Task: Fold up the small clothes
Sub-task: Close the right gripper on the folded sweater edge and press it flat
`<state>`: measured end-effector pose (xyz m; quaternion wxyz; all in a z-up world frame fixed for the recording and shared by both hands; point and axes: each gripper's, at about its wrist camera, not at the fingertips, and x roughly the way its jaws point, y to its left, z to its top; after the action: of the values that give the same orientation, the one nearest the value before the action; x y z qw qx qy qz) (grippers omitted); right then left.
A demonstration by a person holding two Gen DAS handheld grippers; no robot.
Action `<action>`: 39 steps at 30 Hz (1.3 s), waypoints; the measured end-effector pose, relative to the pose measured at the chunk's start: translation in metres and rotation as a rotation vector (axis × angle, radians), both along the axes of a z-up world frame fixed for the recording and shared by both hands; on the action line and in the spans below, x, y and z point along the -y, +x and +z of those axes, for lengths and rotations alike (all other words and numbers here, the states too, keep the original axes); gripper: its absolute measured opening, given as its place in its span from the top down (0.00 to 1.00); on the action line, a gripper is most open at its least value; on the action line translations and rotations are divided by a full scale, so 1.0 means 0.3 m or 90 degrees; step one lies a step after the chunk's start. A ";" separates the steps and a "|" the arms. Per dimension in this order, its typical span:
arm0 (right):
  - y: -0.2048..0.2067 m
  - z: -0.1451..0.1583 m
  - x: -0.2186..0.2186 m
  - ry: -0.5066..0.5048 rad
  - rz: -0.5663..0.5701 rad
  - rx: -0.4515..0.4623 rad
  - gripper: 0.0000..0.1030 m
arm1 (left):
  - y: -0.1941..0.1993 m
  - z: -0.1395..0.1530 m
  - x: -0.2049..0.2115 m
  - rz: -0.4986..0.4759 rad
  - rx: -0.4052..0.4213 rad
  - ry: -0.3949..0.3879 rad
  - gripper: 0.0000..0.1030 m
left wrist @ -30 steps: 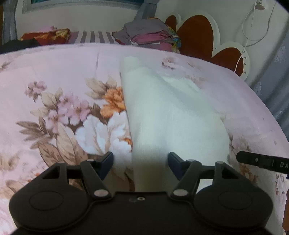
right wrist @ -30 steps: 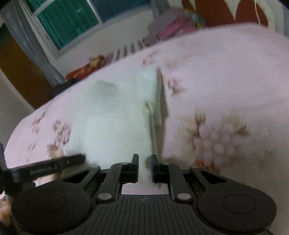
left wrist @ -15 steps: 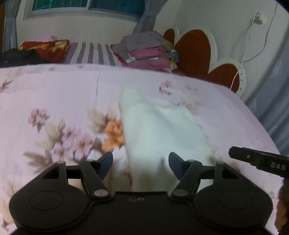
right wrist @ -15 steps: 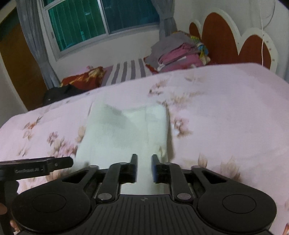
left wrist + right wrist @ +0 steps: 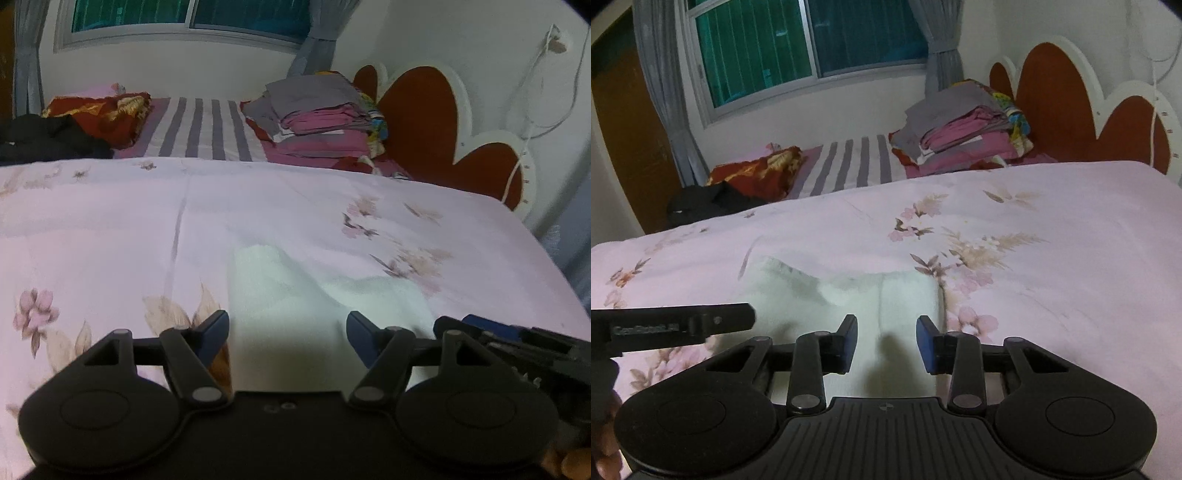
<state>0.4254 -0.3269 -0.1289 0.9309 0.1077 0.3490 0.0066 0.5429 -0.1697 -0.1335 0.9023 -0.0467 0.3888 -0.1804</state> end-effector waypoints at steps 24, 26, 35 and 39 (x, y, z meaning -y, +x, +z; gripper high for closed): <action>0.263 -0.198 0.058 -0.004 -0.006 -0.053 0.83 | 0.161 -0.176 -0.098 0.090 -0.035 -0.007 0.27; 0.270 -0.194 0.068 0.004 -0.006 -0.059 0.83 | 0.160 -0.168 -0.110 0.093 -0.044 -0.010 0.27; 0.155 -0.084 0.053 0.009 0.005 -0.024 0.83 | 0.016 -0.053 -0.154 0.106 -0.016 0.001 0.28; 0.063 -0.057 0.043 0.013 0.015 -0.023 0.83 | -0.058 -0.037 -0.157 0.083 -0.023 0.004 0.28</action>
<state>0.4444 -0.3398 -0.1462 0.9231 0.1132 0.3669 0.0191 0.5254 -0.1226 -0.1447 0.9052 -0.0725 0.4015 -0.1191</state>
